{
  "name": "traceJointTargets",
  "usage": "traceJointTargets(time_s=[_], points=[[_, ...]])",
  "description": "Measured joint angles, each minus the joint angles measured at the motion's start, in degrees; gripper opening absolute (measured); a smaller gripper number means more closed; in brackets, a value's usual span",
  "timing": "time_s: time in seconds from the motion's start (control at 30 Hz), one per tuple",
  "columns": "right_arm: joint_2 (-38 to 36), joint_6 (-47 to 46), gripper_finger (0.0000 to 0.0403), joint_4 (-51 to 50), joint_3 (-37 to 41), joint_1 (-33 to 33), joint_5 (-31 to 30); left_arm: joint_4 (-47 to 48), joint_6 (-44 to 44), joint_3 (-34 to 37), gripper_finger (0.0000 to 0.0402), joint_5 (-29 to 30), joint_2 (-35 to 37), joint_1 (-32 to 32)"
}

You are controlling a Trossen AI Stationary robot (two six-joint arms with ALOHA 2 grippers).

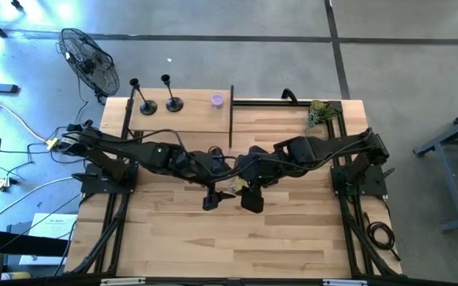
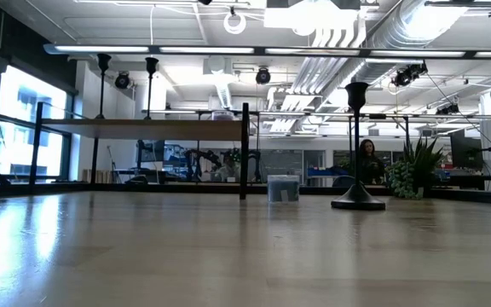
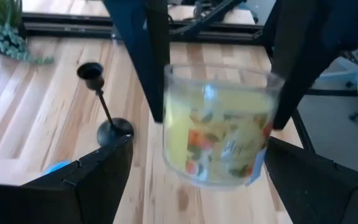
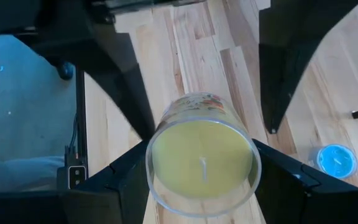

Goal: Pick & Place candle stick holders
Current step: Put the yellow candle on the shelf

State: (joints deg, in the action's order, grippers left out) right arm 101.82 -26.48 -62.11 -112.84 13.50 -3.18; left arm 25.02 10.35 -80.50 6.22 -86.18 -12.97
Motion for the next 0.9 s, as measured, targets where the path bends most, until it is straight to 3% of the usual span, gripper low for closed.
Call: traceJointTargets(time_s=[0.7,0.9], points=[[0.0,0.6,0.0221,-0.1,0.0,0.0,0.1,-4.5,-1.1,0.0,0.0348,0.2,-0.9,0.4],[0.0,1.0,0.0221,0.1,0.0,0.0,0.1,-6.3,-1.1,0.0,0.031,-0.6,-1.8,0.8]])
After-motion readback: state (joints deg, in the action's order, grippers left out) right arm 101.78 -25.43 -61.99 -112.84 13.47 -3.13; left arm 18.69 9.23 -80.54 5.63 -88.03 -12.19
